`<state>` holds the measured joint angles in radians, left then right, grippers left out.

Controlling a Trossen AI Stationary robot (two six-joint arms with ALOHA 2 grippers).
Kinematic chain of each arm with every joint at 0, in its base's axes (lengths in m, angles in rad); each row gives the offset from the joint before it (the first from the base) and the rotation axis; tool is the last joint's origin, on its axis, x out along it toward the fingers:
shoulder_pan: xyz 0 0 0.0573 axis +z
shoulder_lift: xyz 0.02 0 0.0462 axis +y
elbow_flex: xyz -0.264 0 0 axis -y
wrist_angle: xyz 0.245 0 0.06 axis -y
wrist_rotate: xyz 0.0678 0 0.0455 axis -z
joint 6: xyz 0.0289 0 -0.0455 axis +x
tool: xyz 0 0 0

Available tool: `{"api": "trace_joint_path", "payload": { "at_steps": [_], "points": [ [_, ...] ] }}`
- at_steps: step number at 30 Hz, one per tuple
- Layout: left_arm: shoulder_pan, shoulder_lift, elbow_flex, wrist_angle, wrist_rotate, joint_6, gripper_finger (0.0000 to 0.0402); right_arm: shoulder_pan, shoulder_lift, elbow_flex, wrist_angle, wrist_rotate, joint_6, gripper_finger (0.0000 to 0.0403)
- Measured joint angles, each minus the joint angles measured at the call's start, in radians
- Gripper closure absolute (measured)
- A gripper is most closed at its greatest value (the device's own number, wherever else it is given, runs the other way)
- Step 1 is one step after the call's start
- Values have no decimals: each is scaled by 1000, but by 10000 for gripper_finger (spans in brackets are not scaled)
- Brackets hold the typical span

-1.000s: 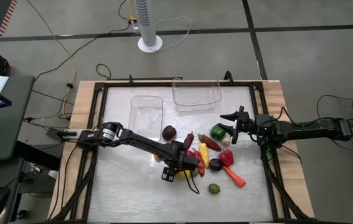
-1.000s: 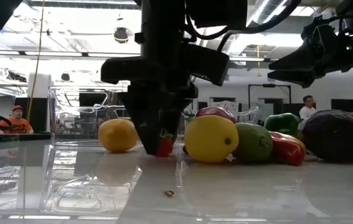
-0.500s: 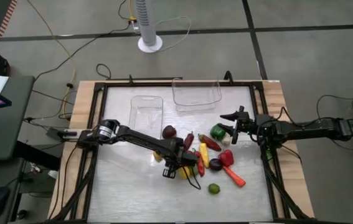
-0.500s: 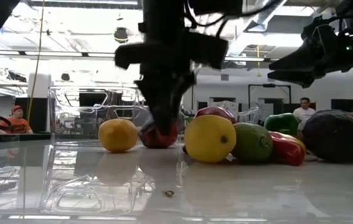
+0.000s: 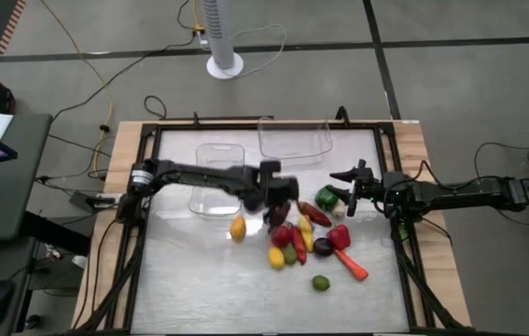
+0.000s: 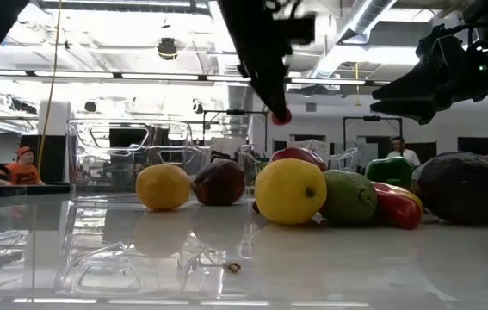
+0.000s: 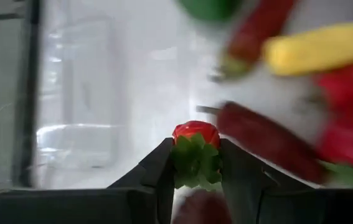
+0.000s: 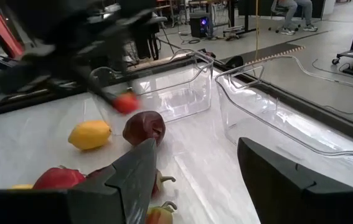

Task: Sort produce into baskets
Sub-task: Put the red strawberry into the right transparent bin, then put the top left red pepper into the left transparent bin

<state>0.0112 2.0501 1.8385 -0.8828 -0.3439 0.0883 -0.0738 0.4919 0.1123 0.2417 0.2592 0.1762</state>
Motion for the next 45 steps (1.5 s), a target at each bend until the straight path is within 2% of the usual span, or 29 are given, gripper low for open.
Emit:
{"api": "trace_joint_path", "payload": {
  "at_steps": [7, 12, 17, 23, 26, 35, 40, 45],
  "points": [
    [215, 11, 0, 109, -5, 64, 306, 0, 0, 0, -2, 0, 0, 149],
    [355, 11, 0, 182, -1, 35, 303, 0, 0, 0, 2, 0, -18, 149],
    [425, 11, 0, 197, 109, -31, 258, -1, 0, 0, 35, 0, -48, 149],
    [401, 11, 0, 204, 124, -8, 166, -23, 0, 0, 35, 0, -74, 149],
    [371, 11, 0, 207, 152, 16, 141, -42, 0, 0, 25, -19, -72, 149],
    [169, 11, 0, 151, 397, -62, 147, -80, -1, 0, 31, -56, -69, 149],
    [78, 26, 0, 163, 380, -111, 150, -80, -2, 0, 31, -56, -71, 149],
    [52, 86, -9, 183, 337, -237, 150, -74, 4, 0, 27, -57, -56, 149]
  ]
}}
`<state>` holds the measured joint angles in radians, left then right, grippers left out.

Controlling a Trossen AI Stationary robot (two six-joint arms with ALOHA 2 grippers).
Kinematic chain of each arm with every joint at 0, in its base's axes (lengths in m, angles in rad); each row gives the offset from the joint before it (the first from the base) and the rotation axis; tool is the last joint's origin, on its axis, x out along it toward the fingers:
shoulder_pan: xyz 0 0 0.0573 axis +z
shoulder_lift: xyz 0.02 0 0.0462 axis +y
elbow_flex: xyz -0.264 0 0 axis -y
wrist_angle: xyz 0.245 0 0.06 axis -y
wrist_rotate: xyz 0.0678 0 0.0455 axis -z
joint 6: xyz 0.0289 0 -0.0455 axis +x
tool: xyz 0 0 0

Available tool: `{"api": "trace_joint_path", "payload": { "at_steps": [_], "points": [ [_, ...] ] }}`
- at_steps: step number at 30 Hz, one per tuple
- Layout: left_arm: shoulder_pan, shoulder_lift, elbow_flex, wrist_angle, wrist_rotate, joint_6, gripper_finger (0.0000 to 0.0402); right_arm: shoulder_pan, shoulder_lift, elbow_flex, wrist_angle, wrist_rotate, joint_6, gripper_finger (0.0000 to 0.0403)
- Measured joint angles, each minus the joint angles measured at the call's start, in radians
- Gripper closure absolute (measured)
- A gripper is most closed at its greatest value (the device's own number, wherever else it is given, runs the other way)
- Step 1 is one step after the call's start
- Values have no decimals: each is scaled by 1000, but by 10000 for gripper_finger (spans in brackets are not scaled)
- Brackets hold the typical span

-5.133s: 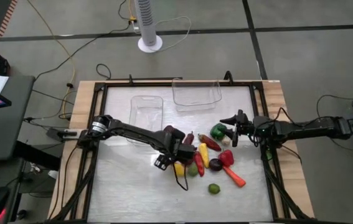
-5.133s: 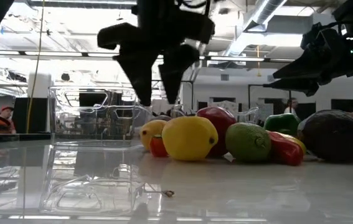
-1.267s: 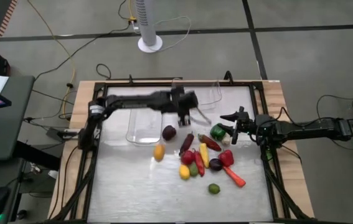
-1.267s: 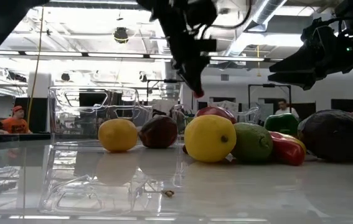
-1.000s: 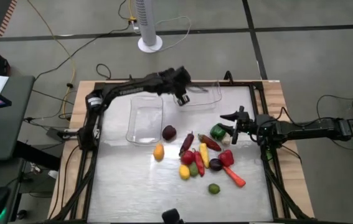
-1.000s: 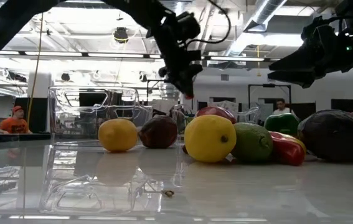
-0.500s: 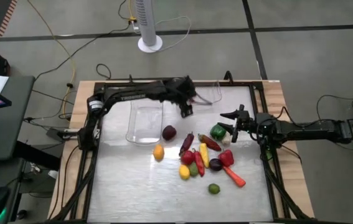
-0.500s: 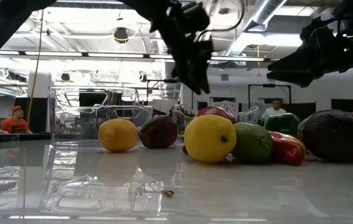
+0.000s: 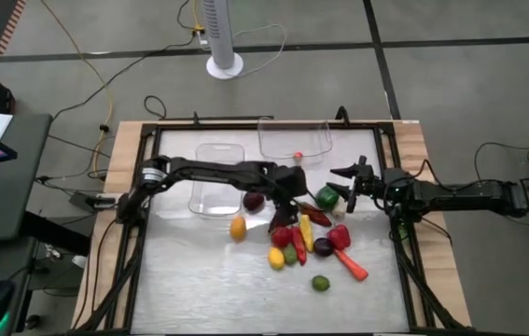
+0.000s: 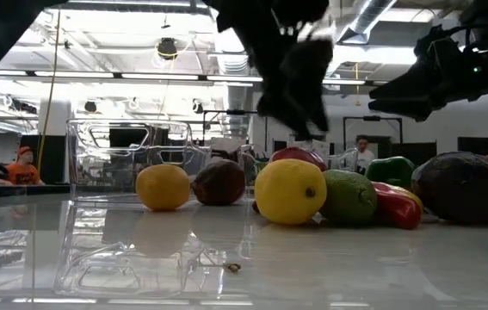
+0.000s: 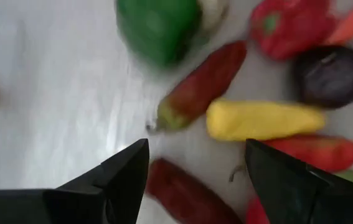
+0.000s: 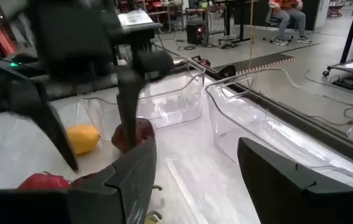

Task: Sort produce into baskets
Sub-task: Put the top left red pepper into the left transparent bin

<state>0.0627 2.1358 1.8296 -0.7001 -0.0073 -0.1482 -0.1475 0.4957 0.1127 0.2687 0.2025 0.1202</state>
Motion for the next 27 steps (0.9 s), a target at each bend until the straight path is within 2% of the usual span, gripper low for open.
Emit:
{"api": "trace_joint_path", "payload": {
  "at_steps": [6, 13, 15, 21, 27],
  "points": [
    [17, 46, -2, -31, -65, -120, 134, 34, 16, 0, 10, -1, 18, 149],
    [22, 82, -7, -66, -31, -180, 95, 58, 15, 0, 13, 1, 29, 149],
    [21, 92, -6, -34, -50, -187, 93, 58, 15, 0, 13, 1, 30, 149],
    [24, 96, -16, -73, -80, -182, 101, 59, 15, 0, 10, 2, 37, 149],
    [26, 136, -19, -66, -68, -167, 104, 62, 15, 0, 14, 3, 37, 149]
  ]
}}
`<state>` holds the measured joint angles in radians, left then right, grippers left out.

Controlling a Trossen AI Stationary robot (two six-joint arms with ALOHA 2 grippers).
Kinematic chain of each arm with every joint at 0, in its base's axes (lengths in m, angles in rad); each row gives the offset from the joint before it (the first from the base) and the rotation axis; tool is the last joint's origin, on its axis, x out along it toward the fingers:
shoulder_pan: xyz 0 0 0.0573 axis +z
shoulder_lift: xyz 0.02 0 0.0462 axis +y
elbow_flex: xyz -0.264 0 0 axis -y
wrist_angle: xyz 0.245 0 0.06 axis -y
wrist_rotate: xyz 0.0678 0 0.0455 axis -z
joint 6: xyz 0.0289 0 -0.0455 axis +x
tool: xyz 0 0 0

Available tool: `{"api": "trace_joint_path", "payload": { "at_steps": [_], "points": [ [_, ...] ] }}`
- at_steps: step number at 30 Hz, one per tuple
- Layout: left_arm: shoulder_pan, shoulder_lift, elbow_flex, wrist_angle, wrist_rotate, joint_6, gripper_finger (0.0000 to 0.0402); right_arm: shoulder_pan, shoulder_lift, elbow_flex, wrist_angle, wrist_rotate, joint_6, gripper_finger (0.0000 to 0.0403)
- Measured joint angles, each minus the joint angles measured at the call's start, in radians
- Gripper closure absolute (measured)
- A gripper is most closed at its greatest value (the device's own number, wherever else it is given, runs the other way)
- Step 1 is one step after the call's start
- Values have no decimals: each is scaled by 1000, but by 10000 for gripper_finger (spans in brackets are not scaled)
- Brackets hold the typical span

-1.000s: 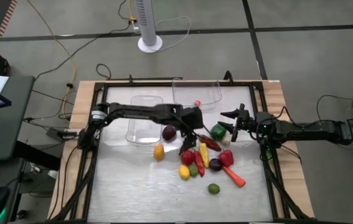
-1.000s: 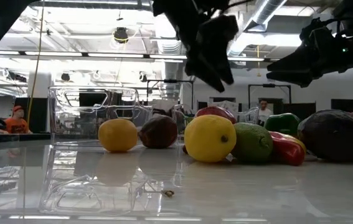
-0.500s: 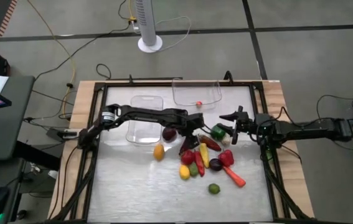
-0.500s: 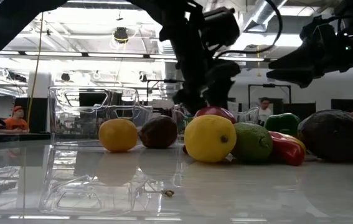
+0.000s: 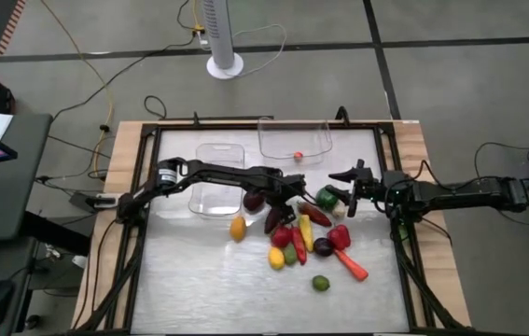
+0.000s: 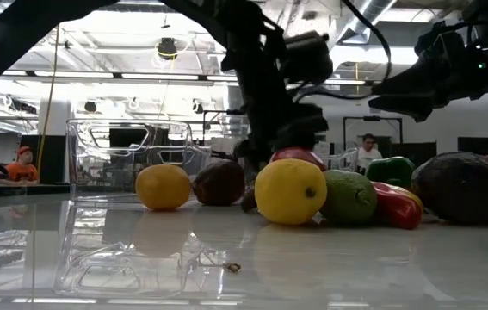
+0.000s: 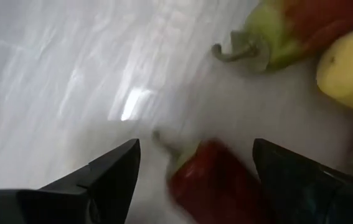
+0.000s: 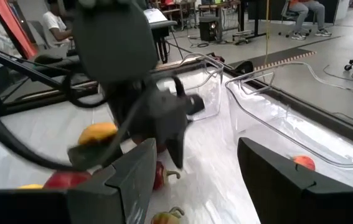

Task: Sort produce into baskets
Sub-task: Put the top left red pepper into the left transparent bin

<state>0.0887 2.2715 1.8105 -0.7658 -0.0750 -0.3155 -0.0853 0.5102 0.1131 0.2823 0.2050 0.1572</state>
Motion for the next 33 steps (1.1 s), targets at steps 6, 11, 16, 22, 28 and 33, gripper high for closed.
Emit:
{"api": "trace_joint_path", "payload": {
  "at_steps": [6, 11, 16, 22, 28, 33],
  "points": [
    [0, 19, 1, -44, 9, 30, 109, 0, 0, 0, -4, 6, 0, 149],
    [-1, 16, 23, -83, 34, 33, 131, 0, 0, 0, -3, 6, -1, 149],
    [-21, 9, 91, -152, 20, 76, 184, 0, 0, 0, -4, 6, 0, 149],
    [-27, 10, 92, -194, 3, 66, 269, 0, 0, 0, -4, 6, 1, 149],
    [-26, -4, 92, -212, -36, 8, 274, 0, 0, 0, -5, 6, 2, 149],
    [-40, -28, 92, -225, -25, -27, 231, 0, 0, 0, -9, 6, 0, 149]
  ]
}}
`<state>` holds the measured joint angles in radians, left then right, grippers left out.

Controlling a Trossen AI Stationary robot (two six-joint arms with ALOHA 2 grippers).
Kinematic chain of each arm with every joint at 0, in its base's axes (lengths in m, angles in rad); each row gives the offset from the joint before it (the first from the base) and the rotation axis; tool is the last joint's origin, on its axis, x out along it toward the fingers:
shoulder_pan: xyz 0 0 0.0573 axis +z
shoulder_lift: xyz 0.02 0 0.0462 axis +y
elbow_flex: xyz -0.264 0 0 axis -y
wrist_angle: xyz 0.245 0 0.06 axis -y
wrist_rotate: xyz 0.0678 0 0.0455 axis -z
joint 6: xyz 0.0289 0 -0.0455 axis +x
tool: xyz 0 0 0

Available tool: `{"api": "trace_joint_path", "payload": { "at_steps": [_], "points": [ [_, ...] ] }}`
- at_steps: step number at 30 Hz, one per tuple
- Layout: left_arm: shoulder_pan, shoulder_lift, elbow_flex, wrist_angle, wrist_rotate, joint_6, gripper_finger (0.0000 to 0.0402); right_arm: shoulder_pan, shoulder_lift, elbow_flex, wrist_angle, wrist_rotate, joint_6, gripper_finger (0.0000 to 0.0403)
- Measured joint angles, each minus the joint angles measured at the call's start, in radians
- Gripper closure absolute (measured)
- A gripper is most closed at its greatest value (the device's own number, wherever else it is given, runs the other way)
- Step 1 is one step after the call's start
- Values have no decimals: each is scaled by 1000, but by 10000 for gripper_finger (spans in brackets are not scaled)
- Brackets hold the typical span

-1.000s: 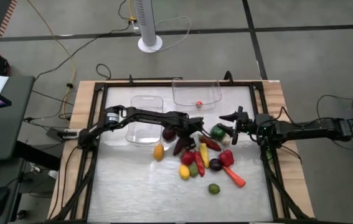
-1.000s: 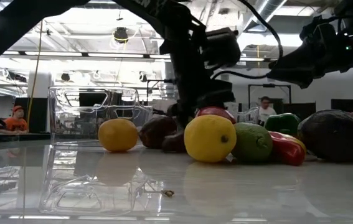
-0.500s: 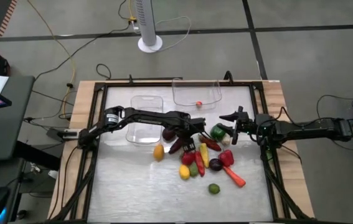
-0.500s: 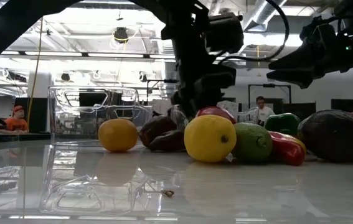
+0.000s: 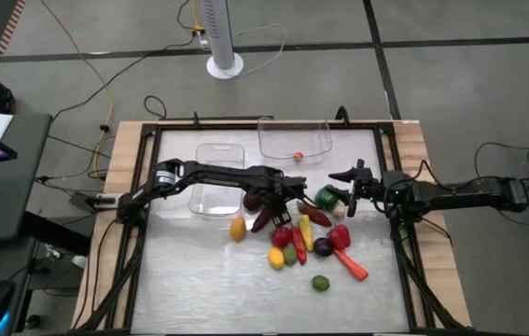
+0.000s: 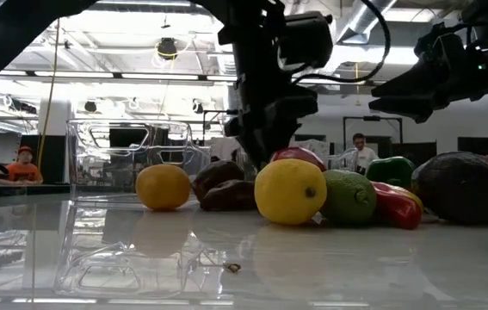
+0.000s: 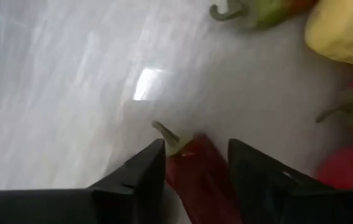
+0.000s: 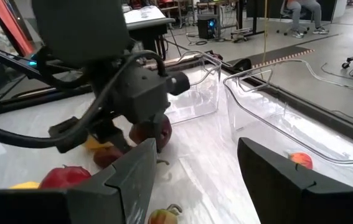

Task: Sort produce into baskets
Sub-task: Put the top left red pepper into the left transparent bin, then put the red tomato into the right transparent bin

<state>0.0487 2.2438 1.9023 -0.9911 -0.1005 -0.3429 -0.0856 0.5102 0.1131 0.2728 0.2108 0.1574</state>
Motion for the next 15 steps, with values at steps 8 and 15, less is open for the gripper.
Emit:
{"api": "trace_joint_path", "payload": {
  "at_steps": [8, 15],
  "points": [
    [-39, -57, 0, -5, 119, -2, 170, 0, 0, 0, -2, 0, 1, 149],
    [-140, -68, 1, 55, 113, 178, 163, 0, 0, 0, -2, 0, 2, 149]
  ]
}}
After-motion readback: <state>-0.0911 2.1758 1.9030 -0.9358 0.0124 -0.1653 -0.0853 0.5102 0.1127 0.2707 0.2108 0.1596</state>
